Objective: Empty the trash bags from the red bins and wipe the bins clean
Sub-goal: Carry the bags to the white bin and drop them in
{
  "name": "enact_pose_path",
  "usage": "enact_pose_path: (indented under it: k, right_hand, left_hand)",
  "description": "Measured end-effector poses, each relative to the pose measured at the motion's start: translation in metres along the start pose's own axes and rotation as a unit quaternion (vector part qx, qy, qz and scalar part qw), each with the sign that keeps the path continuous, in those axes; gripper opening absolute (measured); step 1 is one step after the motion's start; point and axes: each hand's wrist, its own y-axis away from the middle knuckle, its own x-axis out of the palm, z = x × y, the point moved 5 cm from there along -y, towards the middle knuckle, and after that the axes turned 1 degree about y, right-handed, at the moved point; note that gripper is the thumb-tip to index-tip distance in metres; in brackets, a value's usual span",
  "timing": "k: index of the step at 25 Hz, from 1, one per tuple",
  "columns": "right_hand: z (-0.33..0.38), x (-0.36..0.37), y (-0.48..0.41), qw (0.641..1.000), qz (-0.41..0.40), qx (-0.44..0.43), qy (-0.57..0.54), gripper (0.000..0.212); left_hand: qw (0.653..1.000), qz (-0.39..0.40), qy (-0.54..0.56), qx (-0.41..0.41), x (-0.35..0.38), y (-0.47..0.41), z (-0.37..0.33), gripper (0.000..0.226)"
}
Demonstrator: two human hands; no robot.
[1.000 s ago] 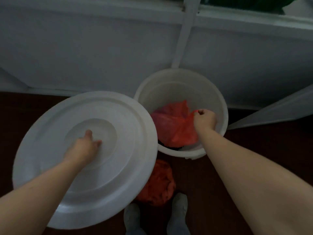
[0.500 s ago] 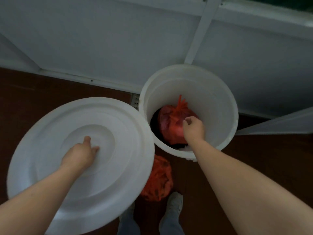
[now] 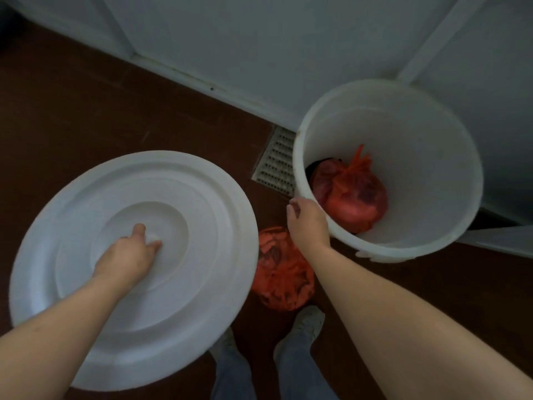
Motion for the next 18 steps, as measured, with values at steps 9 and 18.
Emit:
enact_pose_path:
  k: [9, 18]
  right_hand:
    - [-0.144, 0.133, 0.059, 0.923, 0.255, 0.004, 0.288, 0.077]
    - [-0.225, 0.186, 0.066, 0.897, 0.231, -0.005, 0.376, 0.047]
  left_hand:
    - [0.999, 0.032, -0.003, 0.014, 0.128, -0.025, 0.073, 0.046]
    - [0.994, 0.096, -0.017, 0.047, 0.237, -0.052, 0.069, 0.047]
